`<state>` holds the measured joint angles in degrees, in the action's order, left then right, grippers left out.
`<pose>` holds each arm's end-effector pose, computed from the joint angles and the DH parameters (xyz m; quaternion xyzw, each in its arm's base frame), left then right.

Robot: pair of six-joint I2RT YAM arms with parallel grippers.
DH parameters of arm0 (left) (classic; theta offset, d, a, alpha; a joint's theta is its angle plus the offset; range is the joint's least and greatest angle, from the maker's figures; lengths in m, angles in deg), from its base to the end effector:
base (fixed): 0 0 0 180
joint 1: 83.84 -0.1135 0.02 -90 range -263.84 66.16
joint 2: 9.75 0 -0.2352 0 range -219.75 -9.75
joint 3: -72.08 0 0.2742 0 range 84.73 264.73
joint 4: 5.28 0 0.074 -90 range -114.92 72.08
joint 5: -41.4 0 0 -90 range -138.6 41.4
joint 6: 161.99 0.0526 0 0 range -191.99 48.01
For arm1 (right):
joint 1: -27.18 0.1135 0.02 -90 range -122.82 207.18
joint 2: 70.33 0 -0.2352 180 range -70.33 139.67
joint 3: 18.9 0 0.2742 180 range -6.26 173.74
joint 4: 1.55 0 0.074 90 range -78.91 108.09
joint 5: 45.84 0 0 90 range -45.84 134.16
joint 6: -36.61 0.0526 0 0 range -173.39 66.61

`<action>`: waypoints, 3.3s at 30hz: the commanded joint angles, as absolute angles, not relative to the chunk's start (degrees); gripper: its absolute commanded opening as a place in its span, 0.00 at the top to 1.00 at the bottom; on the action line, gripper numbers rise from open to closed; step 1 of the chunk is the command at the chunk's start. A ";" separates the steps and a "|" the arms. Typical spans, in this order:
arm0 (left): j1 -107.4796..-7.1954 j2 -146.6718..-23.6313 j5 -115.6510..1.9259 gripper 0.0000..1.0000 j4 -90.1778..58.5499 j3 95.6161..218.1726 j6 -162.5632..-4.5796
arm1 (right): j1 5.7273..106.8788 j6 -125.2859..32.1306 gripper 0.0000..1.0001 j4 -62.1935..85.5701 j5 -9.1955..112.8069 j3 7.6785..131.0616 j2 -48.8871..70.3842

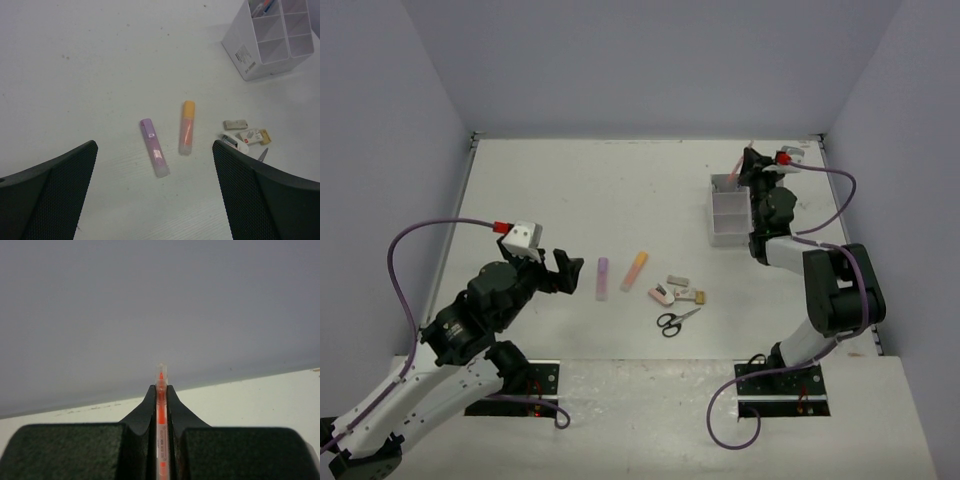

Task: Sort the stationery into containers
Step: Place the pen in the storage box, then pick up the stationery from the center of the board.

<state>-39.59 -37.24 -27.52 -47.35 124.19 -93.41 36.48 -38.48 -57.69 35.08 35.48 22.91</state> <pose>0.1407 -0.1107 0.2994 0.0508 0.7983 -0.1915 0.5687 0.3636 0.0511 0.2137 0.0926 0.5872 0.1225 0.7948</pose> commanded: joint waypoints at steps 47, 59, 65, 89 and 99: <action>-39.83 -39.06 -24.93 0.00 -46.29 123.86 -93.31 | 60.67 -19.09 0.01 34.82 36.31 46.80 8.77; -39.89 -39.54 -27.08 0.00 -45.68 123.75 -92.55 | 67.63 -8.98 0.02 31.43 26.67 46.77 15.61; -39.84 -39.16 -27.73 0.00 -45.48 123.71 -92.21 | 70.92 -5.22 0.13 33.85 23.62 49.12 21.34; -39.89 -38.22 -28.12 0.00 -45.25 123.57 -92.21 | 73.51 -4.35 0.56 34.17 22.61 46.30 26.99; -39.89 -38.31 -28.09 0.00 -45.20 123.57 -92.21 | 73.79 -6.85 0.58 37.88 18.21 47.33 20.06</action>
